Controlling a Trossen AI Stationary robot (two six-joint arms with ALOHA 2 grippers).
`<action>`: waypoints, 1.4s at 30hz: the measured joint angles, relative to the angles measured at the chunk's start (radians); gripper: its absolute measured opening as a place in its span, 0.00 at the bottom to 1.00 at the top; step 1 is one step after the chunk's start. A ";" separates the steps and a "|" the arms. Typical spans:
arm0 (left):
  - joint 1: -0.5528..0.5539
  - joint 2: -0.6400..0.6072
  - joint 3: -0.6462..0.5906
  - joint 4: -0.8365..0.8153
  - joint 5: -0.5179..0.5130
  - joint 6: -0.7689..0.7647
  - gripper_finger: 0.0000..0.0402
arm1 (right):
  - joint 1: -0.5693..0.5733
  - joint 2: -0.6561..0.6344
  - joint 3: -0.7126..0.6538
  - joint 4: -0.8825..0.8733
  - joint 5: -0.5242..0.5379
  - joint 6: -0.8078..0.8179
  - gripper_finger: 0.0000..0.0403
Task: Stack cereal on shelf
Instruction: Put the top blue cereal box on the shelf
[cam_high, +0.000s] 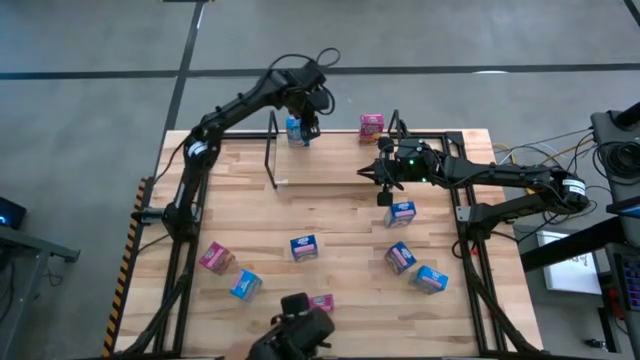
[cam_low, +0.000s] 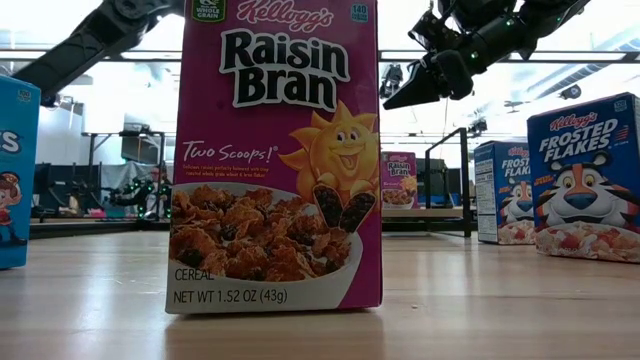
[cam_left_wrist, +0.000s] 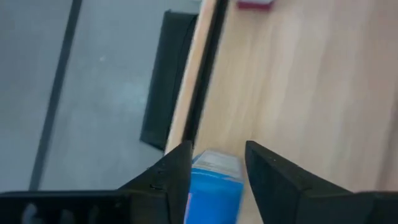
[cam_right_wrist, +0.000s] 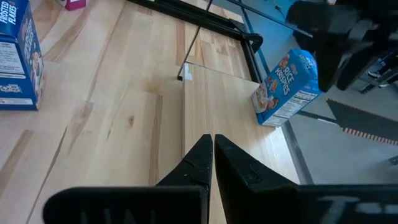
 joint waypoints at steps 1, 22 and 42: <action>0.001 0.006 0.000 0.000 -0.011 0.000 0.30 | 0.000 0.000 0.000 0.000 0.001 0.000 0.02; 0.012 0.012 0.000 -0.075 -0.087 -0.032 0.26 | 0.000 0.000 0.000 0.000 0.007 0.001 0.02; -0.011 -0.028 0.000 -0.098 -0.081 -0.028 0.26 | 0.000 0.000 0.000 0.000 0.007 0.005 0.02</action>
